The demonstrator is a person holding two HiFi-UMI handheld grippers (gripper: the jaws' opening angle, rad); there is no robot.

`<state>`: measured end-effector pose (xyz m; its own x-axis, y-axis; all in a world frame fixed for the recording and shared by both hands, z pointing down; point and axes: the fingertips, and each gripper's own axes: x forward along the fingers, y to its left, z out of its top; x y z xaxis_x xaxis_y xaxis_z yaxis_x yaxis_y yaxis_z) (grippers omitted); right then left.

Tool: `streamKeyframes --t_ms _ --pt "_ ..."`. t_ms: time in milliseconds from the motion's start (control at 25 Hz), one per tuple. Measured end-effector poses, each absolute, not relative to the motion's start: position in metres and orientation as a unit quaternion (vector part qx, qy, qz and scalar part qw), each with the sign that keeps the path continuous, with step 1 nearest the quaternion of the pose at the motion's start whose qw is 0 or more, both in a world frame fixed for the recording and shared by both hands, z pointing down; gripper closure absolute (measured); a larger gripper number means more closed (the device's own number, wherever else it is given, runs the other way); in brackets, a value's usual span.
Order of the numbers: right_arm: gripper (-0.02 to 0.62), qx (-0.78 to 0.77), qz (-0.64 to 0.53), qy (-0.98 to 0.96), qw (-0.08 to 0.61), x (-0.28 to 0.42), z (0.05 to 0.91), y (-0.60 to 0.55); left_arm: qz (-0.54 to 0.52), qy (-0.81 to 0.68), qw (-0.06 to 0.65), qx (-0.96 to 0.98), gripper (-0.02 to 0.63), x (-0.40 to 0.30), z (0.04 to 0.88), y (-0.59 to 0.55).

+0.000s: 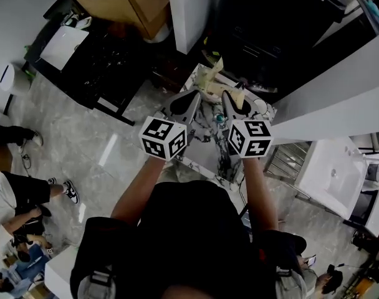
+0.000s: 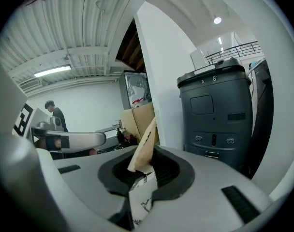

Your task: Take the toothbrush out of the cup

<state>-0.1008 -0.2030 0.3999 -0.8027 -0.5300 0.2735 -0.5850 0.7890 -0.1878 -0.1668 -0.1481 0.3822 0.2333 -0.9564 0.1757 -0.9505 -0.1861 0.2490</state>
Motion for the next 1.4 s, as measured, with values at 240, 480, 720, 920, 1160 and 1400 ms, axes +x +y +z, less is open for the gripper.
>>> streamKeyframes --t_ms 240,480,720,920,1160,1400 --pt "0.523 0.33 0.134 -0.928 0.11 -0.108 0.402 -0.219 -0.01 -0.589 0.155 0.793 0.597 -0.179 0.381 -0.169" --pt "0.523 0.37 0.149 -0.909 0.116 -0.105 0.411 -0.227 -0.007 -0.555 0.162 0.816 0.597 -0.184 0.384 -0.187" --pt "0.523 0.408 0.168 -0.89 0.119 -0.098 0.422 -0.231 -0.002 -0.522 0.175 0.835 0.597 -0.187 0.393 -0.199" --pt "0.523 0.429 0.178 -0.877 0.124 -0.093 0.43 -0.235 0.016 -0.506 0.157 0.848 0.597 -0.186 0.398 -0.213" --pt "0.523 0.44 0.196 -0.866 0.133 -0.094 0.443 -0.241 0.036 -0.498 0.143 0.854 0.597 -0.189 0.408 -0.229" --pt "0.523 0.447 0.204 -0.859 0.141 -0.098 0.456 -0.254 0.04 -0.482 0.162 0.86 0.597 -0.194 0.43 -0.241"
